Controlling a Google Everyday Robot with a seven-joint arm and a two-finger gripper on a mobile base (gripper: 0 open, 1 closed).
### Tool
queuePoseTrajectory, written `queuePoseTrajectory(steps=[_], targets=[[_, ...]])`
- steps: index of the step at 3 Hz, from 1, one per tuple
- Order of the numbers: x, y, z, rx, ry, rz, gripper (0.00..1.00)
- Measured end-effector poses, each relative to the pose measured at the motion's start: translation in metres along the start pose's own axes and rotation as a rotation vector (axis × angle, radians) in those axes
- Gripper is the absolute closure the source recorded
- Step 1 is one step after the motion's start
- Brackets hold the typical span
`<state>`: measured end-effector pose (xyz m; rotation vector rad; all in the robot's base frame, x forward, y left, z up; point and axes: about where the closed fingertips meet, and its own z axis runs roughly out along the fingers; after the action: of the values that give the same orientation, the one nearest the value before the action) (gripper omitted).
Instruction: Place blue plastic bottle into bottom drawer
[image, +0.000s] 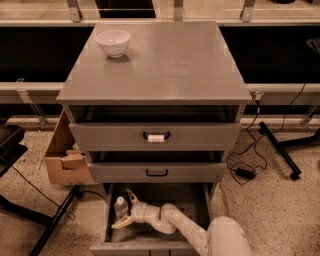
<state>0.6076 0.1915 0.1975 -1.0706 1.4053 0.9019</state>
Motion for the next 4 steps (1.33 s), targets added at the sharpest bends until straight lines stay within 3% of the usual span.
queuePoseTrajectory(steps=[1,2,3,4], targets=[[-0.012,0.0,-0.028,0.005,0.056,0.015,0.0],[-0.032,-0.006,-0.083,0.025,0.131,0.031,0.0],[-0.049,0.003,-0.131,0.01,0.249,0.091,0.0],[-0.068,0.031,-0.164,-0.051,0.376,0.174,0.0]])
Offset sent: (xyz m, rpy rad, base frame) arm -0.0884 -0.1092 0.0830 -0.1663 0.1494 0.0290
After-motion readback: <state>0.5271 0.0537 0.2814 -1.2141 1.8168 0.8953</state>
